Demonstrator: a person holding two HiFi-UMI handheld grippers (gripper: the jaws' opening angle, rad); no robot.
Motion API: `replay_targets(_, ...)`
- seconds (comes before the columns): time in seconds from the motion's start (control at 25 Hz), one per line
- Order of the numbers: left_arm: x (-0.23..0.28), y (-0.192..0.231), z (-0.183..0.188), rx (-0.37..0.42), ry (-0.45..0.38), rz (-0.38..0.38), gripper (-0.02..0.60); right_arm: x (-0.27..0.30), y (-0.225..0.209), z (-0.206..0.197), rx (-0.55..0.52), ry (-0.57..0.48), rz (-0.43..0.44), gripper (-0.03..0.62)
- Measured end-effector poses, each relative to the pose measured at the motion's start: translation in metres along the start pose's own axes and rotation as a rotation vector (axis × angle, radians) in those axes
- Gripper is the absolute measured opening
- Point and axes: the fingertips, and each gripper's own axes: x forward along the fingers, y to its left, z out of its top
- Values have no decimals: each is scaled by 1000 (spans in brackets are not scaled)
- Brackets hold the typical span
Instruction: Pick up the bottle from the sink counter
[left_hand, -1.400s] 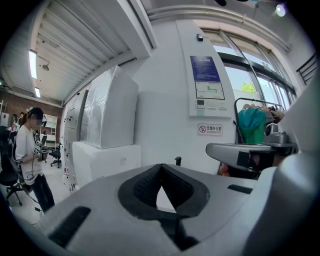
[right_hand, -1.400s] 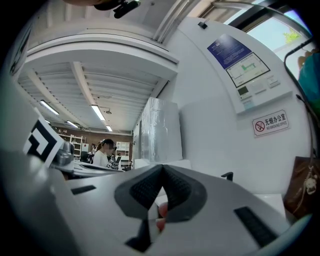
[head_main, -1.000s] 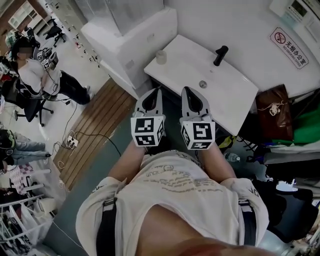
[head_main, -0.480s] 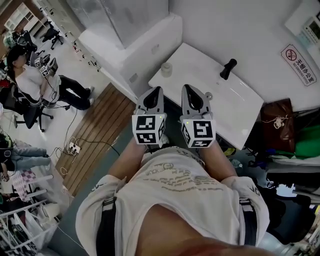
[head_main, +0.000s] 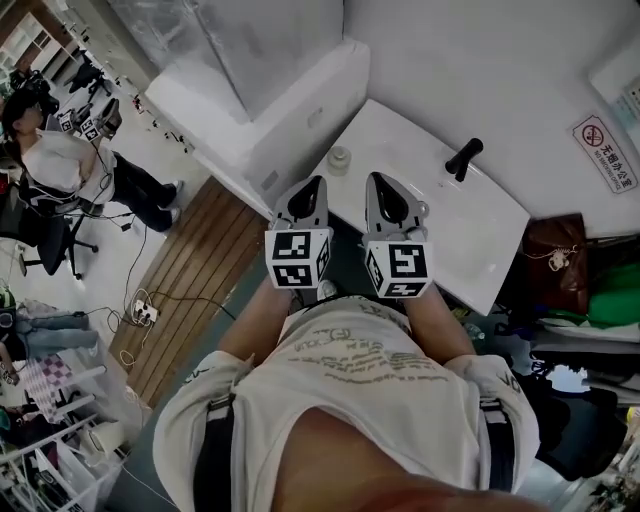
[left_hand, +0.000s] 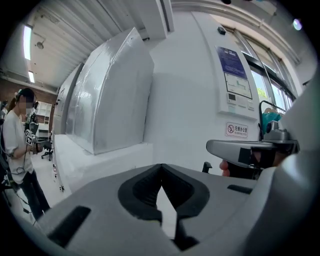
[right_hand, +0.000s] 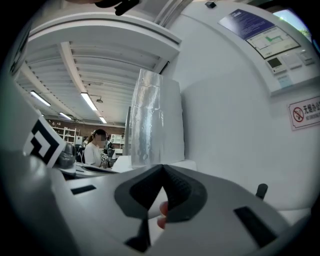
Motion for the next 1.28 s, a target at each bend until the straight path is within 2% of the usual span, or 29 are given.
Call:
replay_targets(0.28, 33, 9, -13, -32, 35, -17, 20, 12, -24, -16, 15, 48, -62, 21)
replay_targets(0.44, 48, 9, -18, -22, 61, -23, 20, 18, -37, -23, 37, 61, -75, 21)
replay_targets(0.68, 65, 18, -22, 9, 65, 34, 20, 32, -50, -26, 33, 63, -39, 21)
replay_targets(0.88, 80, 21, -39, 30, 92, 47, 20, 38, -65, -27, 34, 64, -22, 21)
replay_targets(1.2, 105, 38, -61, 30, 139, 119, 20, 49, -86, -36, 33, 93, -3, 21)
replay_targets(1.28, 110, 39, -68, 16, 159, 116, 21, 50, -88, -40, 29, 104, 6, 21)
